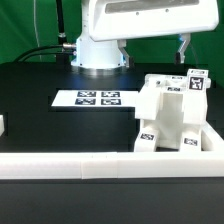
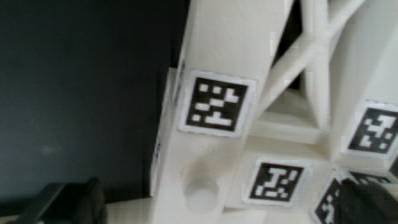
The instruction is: Assemble chair
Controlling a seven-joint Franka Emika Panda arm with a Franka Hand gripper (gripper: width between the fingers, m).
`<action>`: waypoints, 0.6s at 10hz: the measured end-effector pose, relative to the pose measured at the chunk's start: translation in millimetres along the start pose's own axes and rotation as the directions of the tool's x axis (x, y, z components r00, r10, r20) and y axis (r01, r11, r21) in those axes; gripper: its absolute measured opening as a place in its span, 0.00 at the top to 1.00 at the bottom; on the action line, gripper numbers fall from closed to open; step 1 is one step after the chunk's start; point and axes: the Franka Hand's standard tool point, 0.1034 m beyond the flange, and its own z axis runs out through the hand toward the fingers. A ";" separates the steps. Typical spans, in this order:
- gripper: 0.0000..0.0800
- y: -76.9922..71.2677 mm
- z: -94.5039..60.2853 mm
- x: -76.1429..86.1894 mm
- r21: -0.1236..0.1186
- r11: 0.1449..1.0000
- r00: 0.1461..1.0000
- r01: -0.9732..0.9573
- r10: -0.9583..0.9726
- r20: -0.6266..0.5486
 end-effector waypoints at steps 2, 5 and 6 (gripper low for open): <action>0.19 2.2 0.1 0.1 -0.003 0.990 0.990 0.144 -0.144 0.001; 0.19 25.5 -13.2 -1.5 0.029 0.788 0.787 0.616 -0.616 0.032; 0.19 30.0 -14.3 -1.4 0.033 0.738 0.737 0.674 -0.675 0.031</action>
Offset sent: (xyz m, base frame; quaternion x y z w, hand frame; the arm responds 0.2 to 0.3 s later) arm -0.0066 -0.0199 0.0153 0.0601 -0.0067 -0.4526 0.8896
